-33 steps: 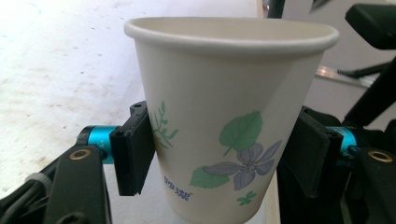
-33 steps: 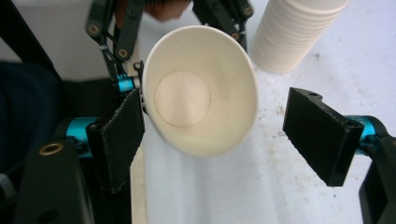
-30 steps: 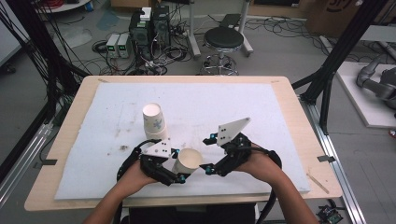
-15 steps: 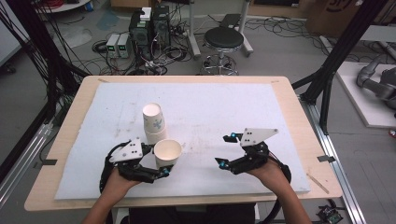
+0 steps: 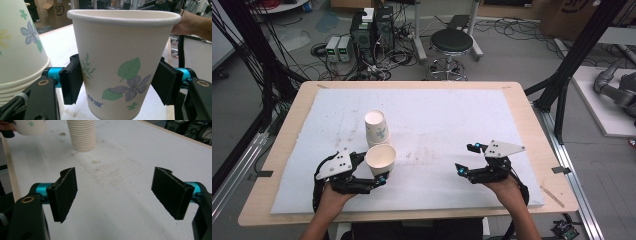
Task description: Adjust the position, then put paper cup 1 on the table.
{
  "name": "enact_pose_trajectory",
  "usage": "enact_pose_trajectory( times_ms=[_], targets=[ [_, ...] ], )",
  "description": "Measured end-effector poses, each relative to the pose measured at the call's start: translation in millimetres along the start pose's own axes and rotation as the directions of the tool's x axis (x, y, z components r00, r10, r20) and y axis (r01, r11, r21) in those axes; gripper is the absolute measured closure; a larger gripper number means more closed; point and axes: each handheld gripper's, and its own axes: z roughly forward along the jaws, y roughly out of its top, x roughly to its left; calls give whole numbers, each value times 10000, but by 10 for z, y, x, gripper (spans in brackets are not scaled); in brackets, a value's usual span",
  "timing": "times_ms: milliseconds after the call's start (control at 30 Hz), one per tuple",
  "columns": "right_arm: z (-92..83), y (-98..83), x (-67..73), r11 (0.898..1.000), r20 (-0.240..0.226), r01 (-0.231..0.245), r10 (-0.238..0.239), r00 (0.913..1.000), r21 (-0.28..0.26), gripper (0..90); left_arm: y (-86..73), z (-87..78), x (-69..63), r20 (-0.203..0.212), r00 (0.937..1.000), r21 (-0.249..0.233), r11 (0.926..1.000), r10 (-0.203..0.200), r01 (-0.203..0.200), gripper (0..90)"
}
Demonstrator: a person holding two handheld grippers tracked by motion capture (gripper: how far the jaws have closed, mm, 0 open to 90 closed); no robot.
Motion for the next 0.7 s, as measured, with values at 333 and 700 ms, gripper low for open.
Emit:
enact_pose_trajectory(
  times_ms=[333, 700],
  targets=[
    [87, 72, 1, 9995, 112, 70, -67, 9999, -306, 211, -24, -133, 26, -486, 9988, -299, 9995, -91, 77, 319],
    [39, 60, -11, 9984, 278, -51, 67, 9996, -563, 211, 4, -308, 74, -940, 9953, -710, 9974, -222, 156, 315]
  ],
)
